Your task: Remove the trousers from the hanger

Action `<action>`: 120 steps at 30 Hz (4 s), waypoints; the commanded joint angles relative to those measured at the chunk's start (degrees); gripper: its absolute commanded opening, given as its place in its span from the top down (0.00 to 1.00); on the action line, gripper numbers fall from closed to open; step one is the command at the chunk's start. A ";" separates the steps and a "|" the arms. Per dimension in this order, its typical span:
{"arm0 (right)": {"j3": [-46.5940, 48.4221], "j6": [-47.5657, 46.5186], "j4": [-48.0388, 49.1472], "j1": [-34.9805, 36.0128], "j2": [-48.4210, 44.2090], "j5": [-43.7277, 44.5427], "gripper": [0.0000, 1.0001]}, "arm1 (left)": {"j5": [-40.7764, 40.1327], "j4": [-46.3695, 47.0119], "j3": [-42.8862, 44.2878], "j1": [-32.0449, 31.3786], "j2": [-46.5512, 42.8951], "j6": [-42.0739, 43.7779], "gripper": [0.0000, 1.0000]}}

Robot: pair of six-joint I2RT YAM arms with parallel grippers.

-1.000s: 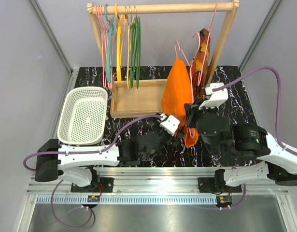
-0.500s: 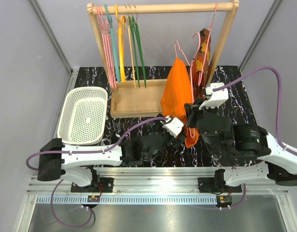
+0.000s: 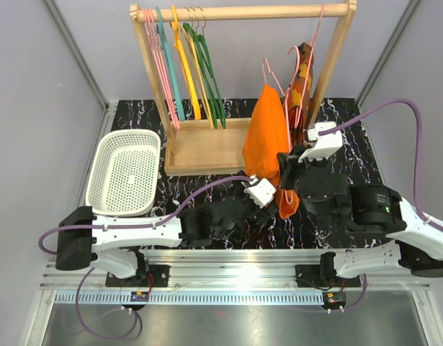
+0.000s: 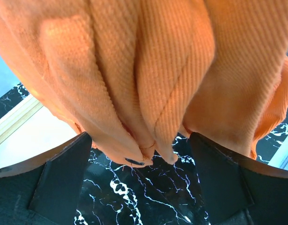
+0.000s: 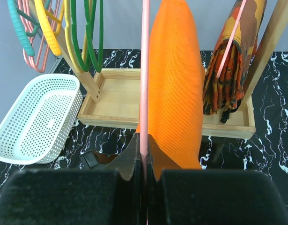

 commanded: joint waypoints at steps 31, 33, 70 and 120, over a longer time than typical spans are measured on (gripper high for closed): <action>2.18 4.71 8.01 0.42 0.76 -1.46 1.00 | -19.13 12.50 3.31 0.98 -0.45 -0.42 0.35; 1.39 6.29 5.82 0.42 0.93 -0.85 1.00 | -19.04 12.41 3.31 1.25 -1.41 -0.16 0.37; -18.90 29.50 -10.71 -0.19 -4.95 -4.70 1.00 | -12.71 12.05 10.08 -0.16 -12.23 -0.78 1.00; -38.52 23.97 -6.06 -0.28 -16.21 -16.49 1.00 | -30.38 0.29 57.12 18.29 -9.49 42.75 1.00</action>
